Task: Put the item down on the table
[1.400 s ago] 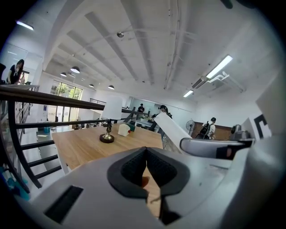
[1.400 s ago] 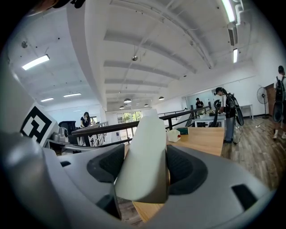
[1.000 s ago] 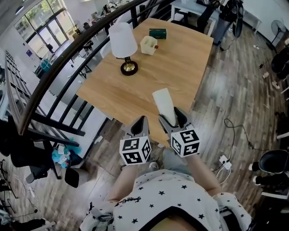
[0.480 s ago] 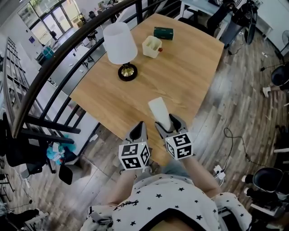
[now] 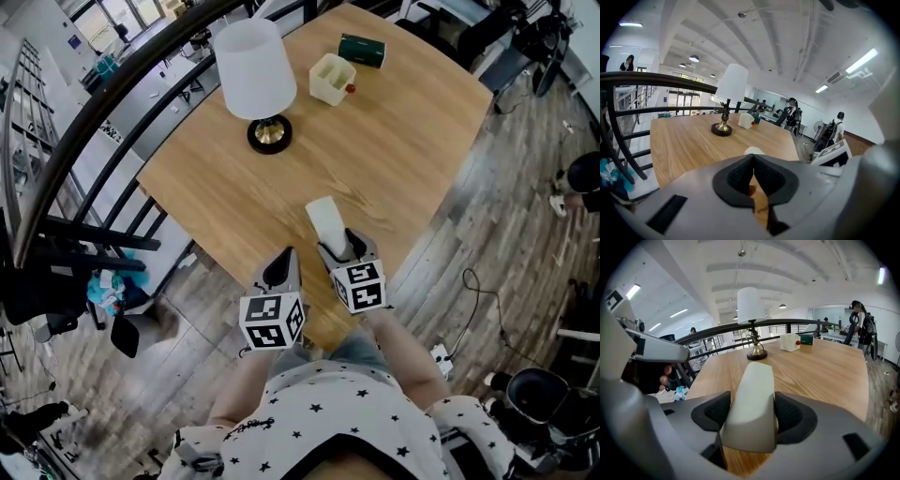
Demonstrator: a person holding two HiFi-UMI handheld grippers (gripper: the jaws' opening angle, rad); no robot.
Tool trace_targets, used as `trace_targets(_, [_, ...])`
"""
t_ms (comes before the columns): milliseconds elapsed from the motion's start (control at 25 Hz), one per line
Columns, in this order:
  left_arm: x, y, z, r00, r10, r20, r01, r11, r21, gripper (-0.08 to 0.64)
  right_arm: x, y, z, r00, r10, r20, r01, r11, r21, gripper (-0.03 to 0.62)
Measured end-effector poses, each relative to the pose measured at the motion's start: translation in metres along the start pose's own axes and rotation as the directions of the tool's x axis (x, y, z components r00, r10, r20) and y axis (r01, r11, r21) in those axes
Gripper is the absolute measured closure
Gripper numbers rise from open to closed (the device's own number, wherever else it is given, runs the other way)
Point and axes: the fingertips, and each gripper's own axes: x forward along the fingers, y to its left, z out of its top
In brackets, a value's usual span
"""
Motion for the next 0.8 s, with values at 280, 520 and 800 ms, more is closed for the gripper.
trace_targets(280, [0.011,0.008,0.000,1.000,0.010,-0.018,-0.010,1.000,-0.007,0.548,0.035,-0.004,-0.011,0.997,-0.006,-0.071,0.005,1.000,-0.010,0.302])
trace_targets(520, [0.012,0.014,-0.002,1.000,0.020,-0.024,-0.020,1.000,-0.014,0.548,0.050,-0.005,-0.023,0.992,-0.025,-0.126,0.021,0.999,-0.029,0.302])
trace_targets(800, [0.003,0.017,0.001,1.000,0.017,-0.018,-0.018,1.000,-0.014,0.548,0.054,-0.004,-0.036,0.986,-0.049,-0.156,0.042,0.998,-0.050,0.301])
